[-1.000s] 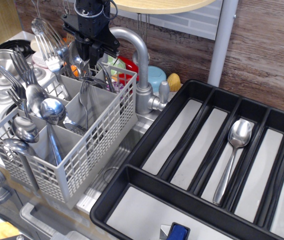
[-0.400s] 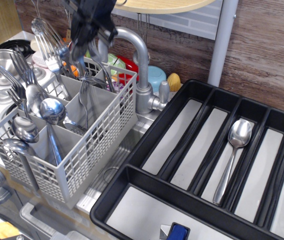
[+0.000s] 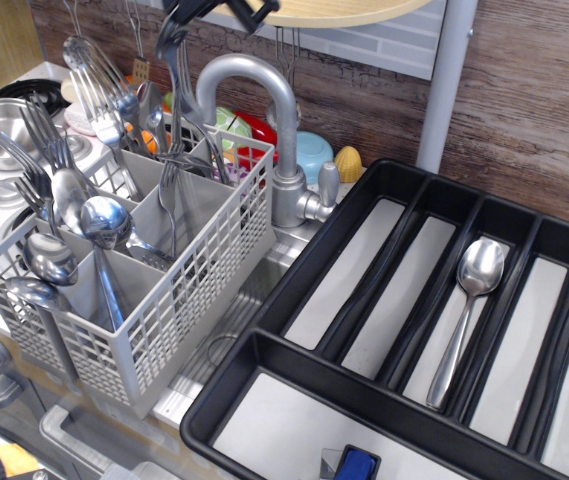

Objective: Put big spoon from basket to tray

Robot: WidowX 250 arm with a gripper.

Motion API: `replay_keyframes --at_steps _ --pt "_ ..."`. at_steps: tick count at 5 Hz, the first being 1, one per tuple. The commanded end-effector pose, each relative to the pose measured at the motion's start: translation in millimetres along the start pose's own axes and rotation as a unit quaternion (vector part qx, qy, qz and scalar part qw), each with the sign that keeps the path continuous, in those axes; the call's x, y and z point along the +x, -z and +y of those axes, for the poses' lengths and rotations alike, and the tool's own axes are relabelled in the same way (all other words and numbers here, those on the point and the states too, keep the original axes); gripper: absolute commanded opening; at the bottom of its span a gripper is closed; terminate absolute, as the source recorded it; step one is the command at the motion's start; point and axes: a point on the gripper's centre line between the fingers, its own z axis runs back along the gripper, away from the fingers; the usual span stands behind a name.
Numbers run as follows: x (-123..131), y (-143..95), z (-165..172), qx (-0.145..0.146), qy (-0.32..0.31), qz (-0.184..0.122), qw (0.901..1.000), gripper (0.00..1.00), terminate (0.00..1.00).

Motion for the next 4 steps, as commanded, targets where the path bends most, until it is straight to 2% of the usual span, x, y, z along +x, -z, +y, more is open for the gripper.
replay_keyframes --at_steps 1,2,3,4 --pt "4 -71 7 0.05 -0.025 -0.009 0.9984 0.0 0.0" --pt "8 -93 -7 0.038 -0.035 0.011 0.9986 0.0 0.0" --pt "10 -94 -32 -0.053 -0.051 0.037 0.9966 0.0 0.0" --pt "10 -96 -52 -0.101 -0.044 0.023 0.9937 0.0 0.0"
